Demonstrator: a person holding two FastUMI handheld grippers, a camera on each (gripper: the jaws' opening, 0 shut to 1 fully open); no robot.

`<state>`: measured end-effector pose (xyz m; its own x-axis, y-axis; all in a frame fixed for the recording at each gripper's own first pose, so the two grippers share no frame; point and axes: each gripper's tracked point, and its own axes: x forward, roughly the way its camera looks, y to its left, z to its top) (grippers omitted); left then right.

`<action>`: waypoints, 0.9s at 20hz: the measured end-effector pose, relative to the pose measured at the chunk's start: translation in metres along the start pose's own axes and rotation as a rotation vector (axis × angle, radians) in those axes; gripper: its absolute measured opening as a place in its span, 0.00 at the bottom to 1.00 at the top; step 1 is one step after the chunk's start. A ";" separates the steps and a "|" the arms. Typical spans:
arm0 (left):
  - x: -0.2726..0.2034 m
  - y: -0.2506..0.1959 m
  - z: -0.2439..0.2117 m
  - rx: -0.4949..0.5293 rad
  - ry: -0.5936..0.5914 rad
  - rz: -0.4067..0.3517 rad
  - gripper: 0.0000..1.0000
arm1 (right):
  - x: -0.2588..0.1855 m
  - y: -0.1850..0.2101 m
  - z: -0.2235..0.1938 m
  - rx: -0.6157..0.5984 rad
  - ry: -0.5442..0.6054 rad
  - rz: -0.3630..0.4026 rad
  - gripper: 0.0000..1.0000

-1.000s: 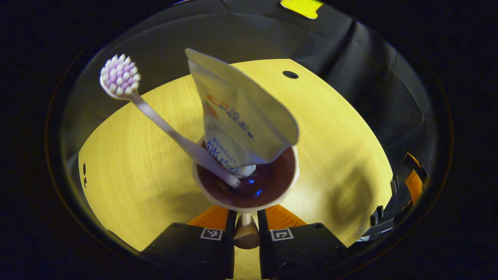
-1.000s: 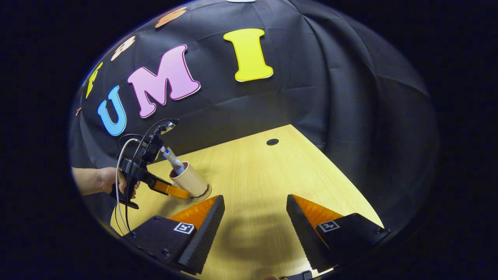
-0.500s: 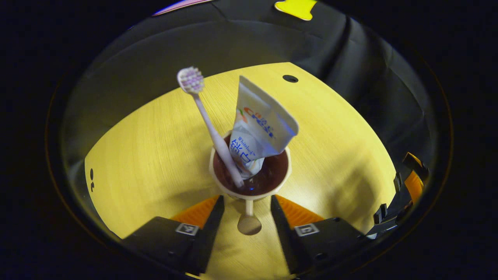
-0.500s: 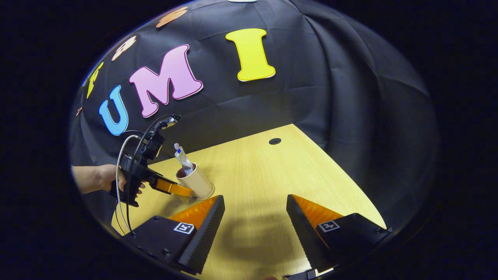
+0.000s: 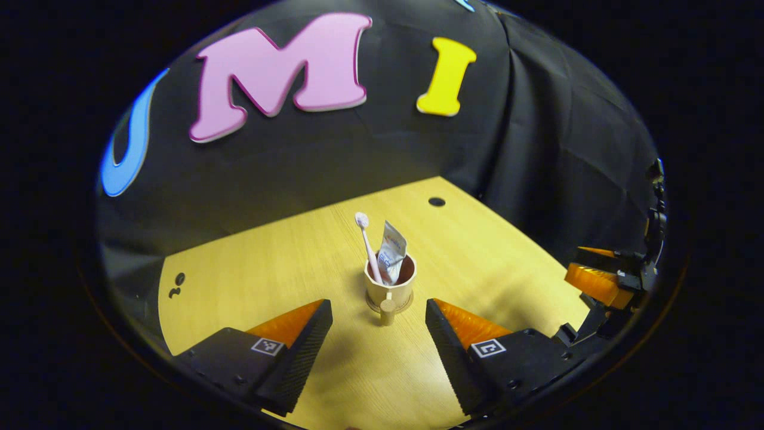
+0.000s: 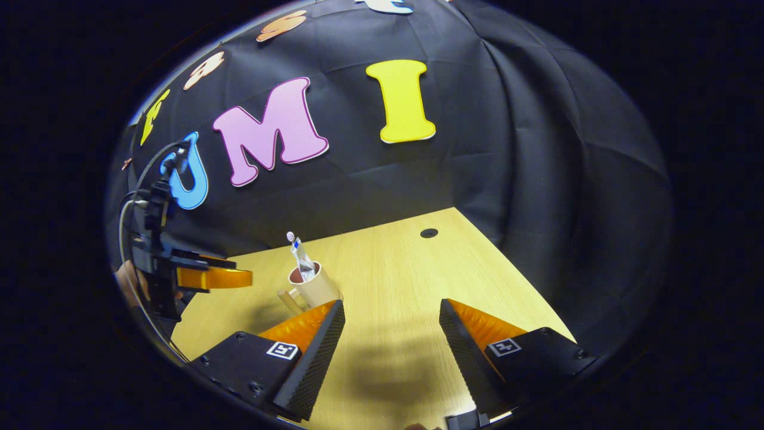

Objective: Put the toothbrush and toothpaste on the desktop into the cup, then pick up the cup and place it on the coaster on the desktop.

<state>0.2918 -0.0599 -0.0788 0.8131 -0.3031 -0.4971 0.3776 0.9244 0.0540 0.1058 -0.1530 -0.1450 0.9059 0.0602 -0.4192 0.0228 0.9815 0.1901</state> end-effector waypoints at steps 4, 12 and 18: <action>-0.082 0.007 -0.017 -0.049 -0.157 0.074 0.98 | -0.031 0.021 0.019 -0.027 -0.029 0.009 0.98; -0.224 0.001 -0.073 -0.105 -0.429 0.144 0.97 | -0.126 0.063 0.030 -0.078 -0.145 -0.020 0.98; -0.280 0.003 -0.104 -0.206 -0.541 0.170 0.97 | -0.182 0.097 -0.009 -0.119 -0.157 -0.030 0.98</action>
<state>0.0190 0.0516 -0.0294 0.9848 -0.1725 0.0180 0.1734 0.9796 -0.1015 -0.0612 -0.0669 -0.0585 0.9608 0.0107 -0.2772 0.0089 0.9975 0.0694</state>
